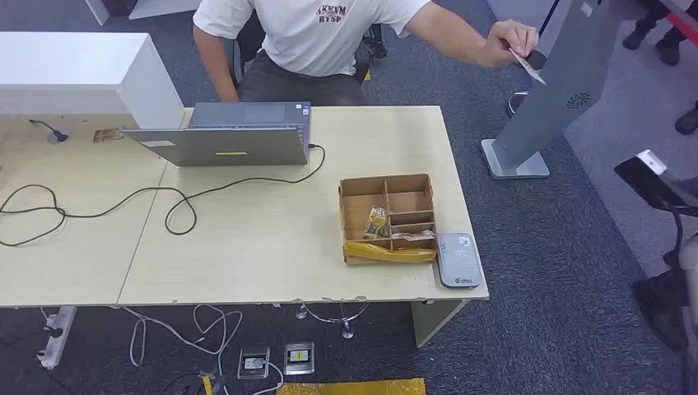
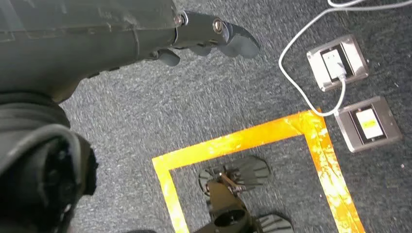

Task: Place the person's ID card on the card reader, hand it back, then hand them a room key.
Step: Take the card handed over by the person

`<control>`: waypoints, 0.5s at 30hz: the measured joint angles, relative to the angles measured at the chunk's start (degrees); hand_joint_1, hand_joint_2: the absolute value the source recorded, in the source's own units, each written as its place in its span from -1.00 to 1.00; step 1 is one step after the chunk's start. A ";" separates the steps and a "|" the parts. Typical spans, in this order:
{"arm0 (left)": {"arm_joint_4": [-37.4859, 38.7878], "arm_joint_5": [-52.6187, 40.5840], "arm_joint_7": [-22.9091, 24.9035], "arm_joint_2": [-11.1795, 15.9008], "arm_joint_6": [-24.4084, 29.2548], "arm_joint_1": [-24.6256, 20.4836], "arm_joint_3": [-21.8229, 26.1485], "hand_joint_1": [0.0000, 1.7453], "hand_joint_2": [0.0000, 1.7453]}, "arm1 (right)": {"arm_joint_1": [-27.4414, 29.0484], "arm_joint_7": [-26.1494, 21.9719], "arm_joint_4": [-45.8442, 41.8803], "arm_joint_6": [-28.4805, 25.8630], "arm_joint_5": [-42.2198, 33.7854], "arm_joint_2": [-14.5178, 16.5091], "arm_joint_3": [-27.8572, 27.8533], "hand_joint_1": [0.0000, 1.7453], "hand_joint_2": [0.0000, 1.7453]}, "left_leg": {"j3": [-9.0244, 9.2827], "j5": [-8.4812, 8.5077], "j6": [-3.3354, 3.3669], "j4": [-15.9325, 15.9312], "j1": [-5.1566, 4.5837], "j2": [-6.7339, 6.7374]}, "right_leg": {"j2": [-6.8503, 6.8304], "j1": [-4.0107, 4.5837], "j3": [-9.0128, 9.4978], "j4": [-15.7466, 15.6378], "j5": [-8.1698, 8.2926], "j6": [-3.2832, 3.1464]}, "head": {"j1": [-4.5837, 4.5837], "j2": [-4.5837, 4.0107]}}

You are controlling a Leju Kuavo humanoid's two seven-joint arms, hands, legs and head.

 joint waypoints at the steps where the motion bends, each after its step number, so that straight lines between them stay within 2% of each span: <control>1: 0.00 0.09 -0.08 -0.03 -0.08 0.00 0.00 -1.00 -1.00 | -0.26 -0.09 -0.36 -0.20 0.13 0.42 0.95 -1.00 1.00 | 0.00 0.01 -0.01 0.00 0.00 0.00 | 0.00 0.00 -0.01 0.00 0.00 0.00 | 0.00 0.00; 8: 0.00 0.81 -0.57 -0.13 -0.69 -0.03 -0.08 -1.00 -1.00 | -3.22 -0.76 -3.18 -1.62 0.16 4.41 10.21 -1.00 1.00 | -0.02 0.06 -0.01 0.00 0.01 -0.18 | -0.15 0.01 -0.02 0.00 0.00 -0.01 | 0.01 0.00; 15: 0.00 1.55 -0.59 -0.19 -0.73 0.00 -0.08 -1.00 -1.00 | -6.02 -0.93 -3.78 -0.80 -0.45 7.59 16.22 -1.00 1.00 | -0.03 0.05 -0.02 0.00 0.00 -0.19 | -0.16 0.00 -0.03 0.00 -0.01 -0.01 | 0.01 0.00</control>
